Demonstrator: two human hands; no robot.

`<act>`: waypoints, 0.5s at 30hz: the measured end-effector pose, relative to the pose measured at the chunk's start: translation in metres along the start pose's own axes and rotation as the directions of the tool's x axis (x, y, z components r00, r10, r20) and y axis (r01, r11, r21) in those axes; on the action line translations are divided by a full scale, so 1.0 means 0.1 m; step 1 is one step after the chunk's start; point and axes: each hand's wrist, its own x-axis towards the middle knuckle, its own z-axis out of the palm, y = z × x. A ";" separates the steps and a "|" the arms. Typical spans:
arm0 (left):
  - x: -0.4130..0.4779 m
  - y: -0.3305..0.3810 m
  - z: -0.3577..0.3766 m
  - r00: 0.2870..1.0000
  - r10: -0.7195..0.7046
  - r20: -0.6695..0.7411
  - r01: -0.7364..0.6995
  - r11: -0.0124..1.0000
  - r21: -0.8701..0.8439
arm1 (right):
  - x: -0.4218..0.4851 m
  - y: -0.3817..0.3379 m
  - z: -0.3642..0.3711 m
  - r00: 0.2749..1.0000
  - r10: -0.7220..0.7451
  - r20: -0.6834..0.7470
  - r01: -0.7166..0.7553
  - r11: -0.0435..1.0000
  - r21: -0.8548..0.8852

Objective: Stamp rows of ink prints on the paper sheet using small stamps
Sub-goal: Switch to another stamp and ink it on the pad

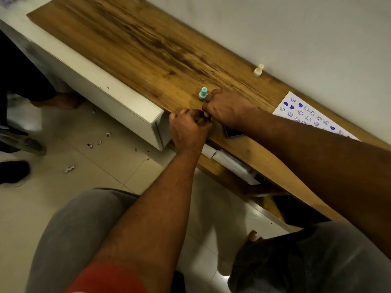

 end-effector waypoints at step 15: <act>-0.08 -0.07 -0.04 0.980 0.150 -0.133 -0.174 0.964 -0.198 | -0.09 0.61 0.11 0.891 0.345 -0.294 -0.242 0.910 0.336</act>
